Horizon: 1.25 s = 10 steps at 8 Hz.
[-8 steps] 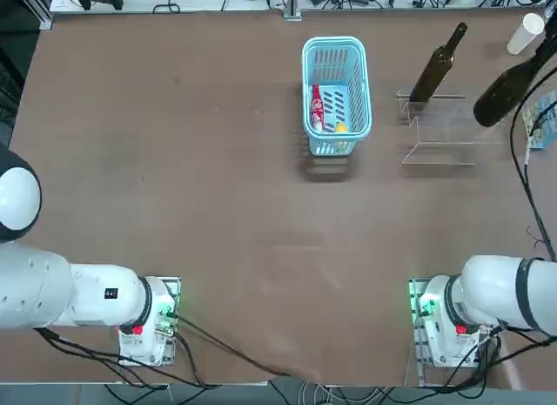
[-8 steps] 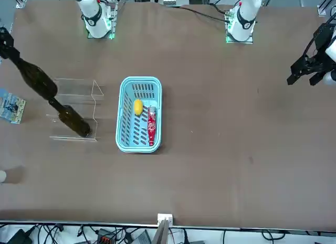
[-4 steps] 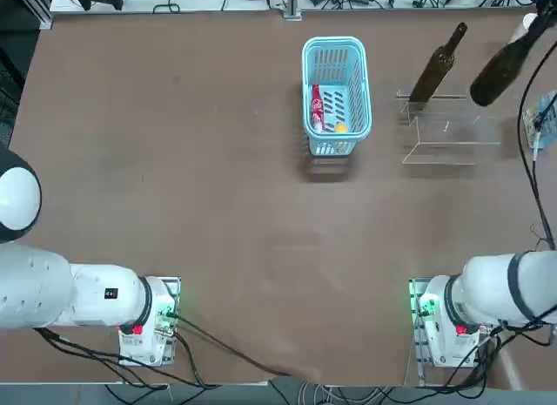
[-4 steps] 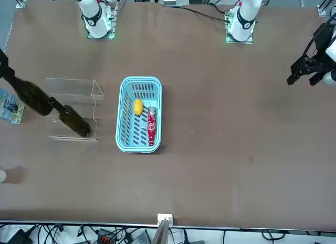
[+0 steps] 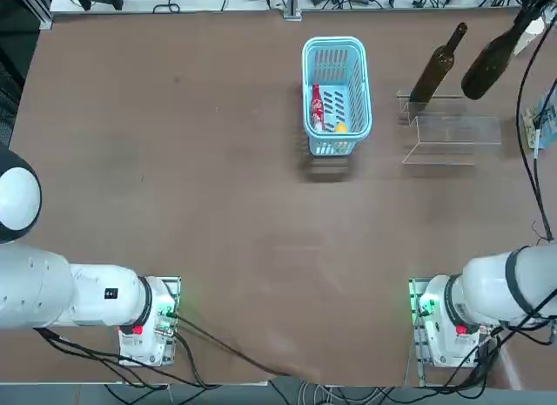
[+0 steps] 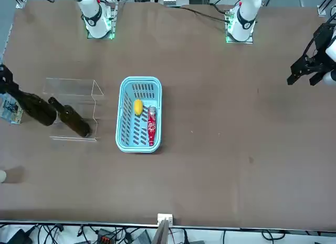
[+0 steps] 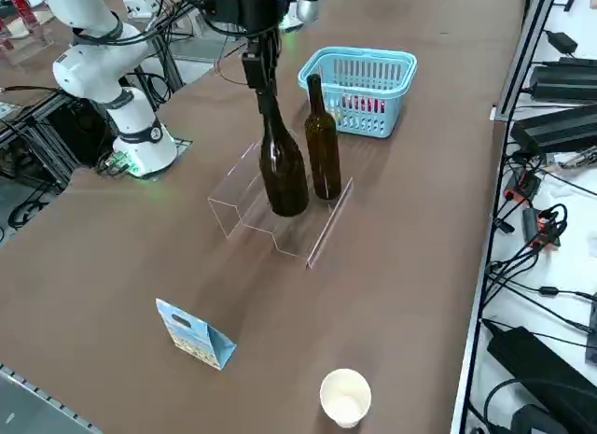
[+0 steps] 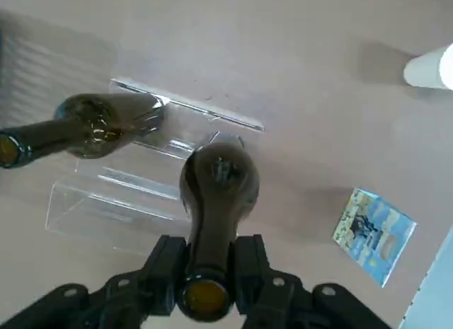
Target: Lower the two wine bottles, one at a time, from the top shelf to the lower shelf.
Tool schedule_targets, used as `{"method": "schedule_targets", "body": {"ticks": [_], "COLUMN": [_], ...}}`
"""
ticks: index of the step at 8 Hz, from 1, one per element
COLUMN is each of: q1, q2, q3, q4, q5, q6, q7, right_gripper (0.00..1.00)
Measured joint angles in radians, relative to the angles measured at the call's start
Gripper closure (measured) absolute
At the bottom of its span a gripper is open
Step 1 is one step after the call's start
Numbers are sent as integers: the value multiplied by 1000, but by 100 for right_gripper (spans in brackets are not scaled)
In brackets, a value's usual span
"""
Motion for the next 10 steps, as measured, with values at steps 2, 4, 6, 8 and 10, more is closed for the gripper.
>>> {"method": "schedule_targets", "body": {"ticks": [2, 4, 6, 8, 10], "q1": [2, 1, -2, -5, -5], "q2": [19, 30, 41, 50, 63], "q3": [0, 0, -5, -10, -10], "q4": [3, 4, 6, 9, 10], "q5": [0, 2, 23, 39, 41], "q6": [0, 0, 6, 24, 46], "q7": [-23, -55, -104, -131, -142], "right_gripper": [60, 60, 60, 60, 60]}}
